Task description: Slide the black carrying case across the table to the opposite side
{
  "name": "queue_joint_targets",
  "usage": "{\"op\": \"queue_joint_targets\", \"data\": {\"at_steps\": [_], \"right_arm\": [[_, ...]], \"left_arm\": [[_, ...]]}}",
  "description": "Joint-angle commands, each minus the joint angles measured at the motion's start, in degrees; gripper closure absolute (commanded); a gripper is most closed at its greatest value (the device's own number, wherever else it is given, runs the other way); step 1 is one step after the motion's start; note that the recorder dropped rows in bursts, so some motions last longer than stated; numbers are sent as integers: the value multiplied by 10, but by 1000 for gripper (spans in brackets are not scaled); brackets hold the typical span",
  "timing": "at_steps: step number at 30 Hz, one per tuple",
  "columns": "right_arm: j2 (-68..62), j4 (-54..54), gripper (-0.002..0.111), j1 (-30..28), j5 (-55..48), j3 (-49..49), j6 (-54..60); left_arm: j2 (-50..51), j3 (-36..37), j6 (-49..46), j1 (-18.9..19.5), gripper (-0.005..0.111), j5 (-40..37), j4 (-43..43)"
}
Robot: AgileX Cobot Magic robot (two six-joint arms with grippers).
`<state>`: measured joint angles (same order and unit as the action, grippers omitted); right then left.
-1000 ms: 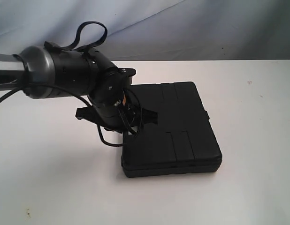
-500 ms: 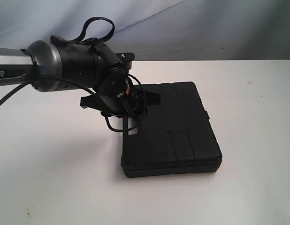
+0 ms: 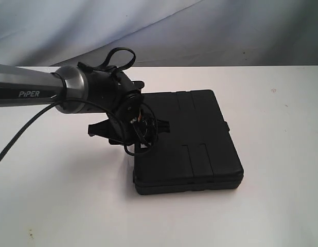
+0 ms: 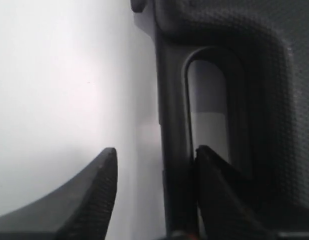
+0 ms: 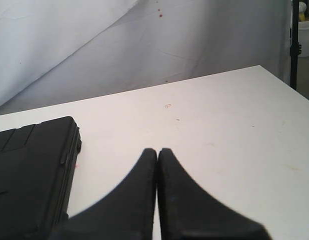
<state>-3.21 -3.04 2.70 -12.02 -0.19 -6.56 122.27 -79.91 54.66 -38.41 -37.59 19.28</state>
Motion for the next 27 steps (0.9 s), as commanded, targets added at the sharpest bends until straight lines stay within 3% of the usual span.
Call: {"op": "queue_joint_targets", "data": {"at_steps": [1,17,20,24,27], "right_arm": [[3,-5,108,2,-2,2,0],[3,-5,108,2,-2,2,0],[3,-5,108,2,-2,2,0],[3,-5,108,2,-2,2,0],[3,-5,108,2,-2,2,0]], "left_arm": [[1,-4,-5,26,60,2,-27],[1,-4,-26,32,65,44,-24],[1,-4,-26,32,75,43,-24],[1,-4,-27,32,100,43,-24],[1,-4,-45,32,107,42,-24]]}}
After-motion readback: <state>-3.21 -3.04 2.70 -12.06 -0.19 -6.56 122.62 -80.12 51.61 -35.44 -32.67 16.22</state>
